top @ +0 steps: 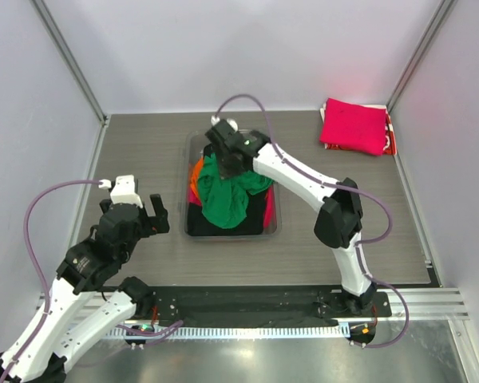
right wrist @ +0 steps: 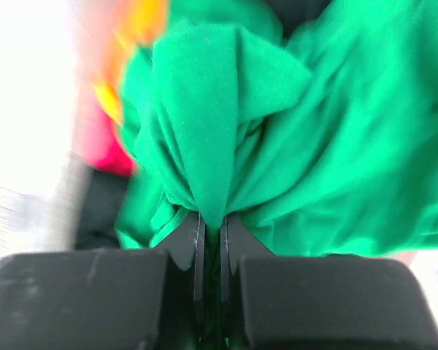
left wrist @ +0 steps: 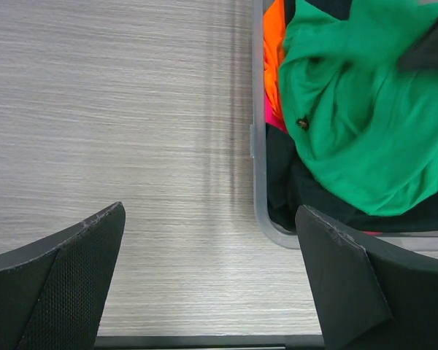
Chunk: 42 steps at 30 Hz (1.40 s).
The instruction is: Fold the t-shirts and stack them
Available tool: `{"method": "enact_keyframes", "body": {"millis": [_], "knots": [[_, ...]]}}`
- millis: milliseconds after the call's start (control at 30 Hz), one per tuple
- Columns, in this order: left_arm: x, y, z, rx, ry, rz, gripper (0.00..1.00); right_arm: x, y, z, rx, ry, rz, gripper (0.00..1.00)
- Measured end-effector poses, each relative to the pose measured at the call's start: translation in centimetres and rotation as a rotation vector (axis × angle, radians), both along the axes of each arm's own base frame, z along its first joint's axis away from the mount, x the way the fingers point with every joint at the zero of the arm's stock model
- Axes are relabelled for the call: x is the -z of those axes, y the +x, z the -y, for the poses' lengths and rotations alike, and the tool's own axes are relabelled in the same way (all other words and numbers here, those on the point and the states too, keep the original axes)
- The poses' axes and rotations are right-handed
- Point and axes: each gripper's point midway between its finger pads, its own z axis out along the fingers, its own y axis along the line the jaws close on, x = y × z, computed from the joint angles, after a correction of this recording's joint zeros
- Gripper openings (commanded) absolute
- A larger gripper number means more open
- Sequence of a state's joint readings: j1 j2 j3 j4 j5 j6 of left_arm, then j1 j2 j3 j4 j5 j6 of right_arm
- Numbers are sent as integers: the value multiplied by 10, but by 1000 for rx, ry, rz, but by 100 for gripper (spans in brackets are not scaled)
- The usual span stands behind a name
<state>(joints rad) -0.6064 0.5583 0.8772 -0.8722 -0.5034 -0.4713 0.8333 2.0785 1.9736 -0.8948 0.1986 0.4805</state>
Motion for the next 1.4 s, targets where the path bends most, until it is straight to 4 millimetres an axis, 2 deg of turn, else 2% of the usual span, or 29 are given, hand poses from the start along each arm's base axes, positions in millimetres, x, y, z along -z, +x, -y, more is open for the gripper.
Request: {"method": "enact_keyframes", "body": {"millis": [33, 100, 167, 200, 300, 367, 433, 500, 533, 567, 600, 633, 700, 733, 867, 933, 1033, 1167, 1233, 1267, 1367, 1400], "knots": [[0, 0, 0, -1, 1, 0, 100, -20, 7, -3, 1, 14, 40, 1], [0, 0, 0, -1, 2, 0, 100, -72, 19, -6, 4, 56, 141, 1], [1, 0, 0, -1, 3, -2, 100, -143, 30, 0, 29, 129, 294, 1], [2, 0, 0, -1, 4, -3, 100, -169, 28, 8, 43, 150, 348, 1], [2, 0, 0, -1, 7, -7, 100, -249, 7, 61, 113, 188, 511, 1], [3, 1, 0, -1, 8, -9, 100, -293, -20, 109, 174, 213, 608, 1], [4, 1, 1, -2, 12, -15, 100, -321, -53, 164, 245, 234, 686, 1], [6, 3, 1, -1, 19, -25, 100, -327, -83, 215, 325, 234, 739, 1], [8, 3, 2, -1, 23, -31, 99, -323, -95, 236, 359, 230, 750, 11], [9, 4, 3, -1, 30, -41, 100, -314, -107, 254, 392, 218, 752, 33], [12, 6, 4, -1, 38, -53, 100, -302, -116, 271, 428, 210, 750, 85], [15, 7, 5, -1, 48, -69, 100, -287, -123, 282, 455, 194, 731, 100], [20, 12, 8, -3, 67, -102, 100, -255, -129, 290, 475, 139, 684, 100], [23, 15, 11, -4, 76, -123, 100, -232, -131, 291, 476, 96, 641, 100], [32, 32, 29, 7, 103, -211, 99, -170, -131, 275, 430, 9, 499, 100], [36, 40, 38, 15, 112, -249, 98, -149, -128, 259, 388, 1, 439, 100], [34, 48, 48, 23, 98, -268, 98, -133, -121, 231, 331, 27, 377, 100], [19, 48, 49, 24, 65, -236, 98, -102, -93, 186, 274, 82, 271, 98], [12, 44, 47, 23, 51, -217, 100, -72, -74, 174, 276, 89, 189, 93], [9, 40, 43, 21, 45, -206, 100, -51, -62, 170, 282, 93, 134, 92], [-2, 28, 34, 17, 22, -164, 100, 3, -45, 169, 302, 59, 10, 86], [-5, 24, 30, 17, 10, -145, 99, 21, -43, 170, 305, 43, -31, 81]]}}
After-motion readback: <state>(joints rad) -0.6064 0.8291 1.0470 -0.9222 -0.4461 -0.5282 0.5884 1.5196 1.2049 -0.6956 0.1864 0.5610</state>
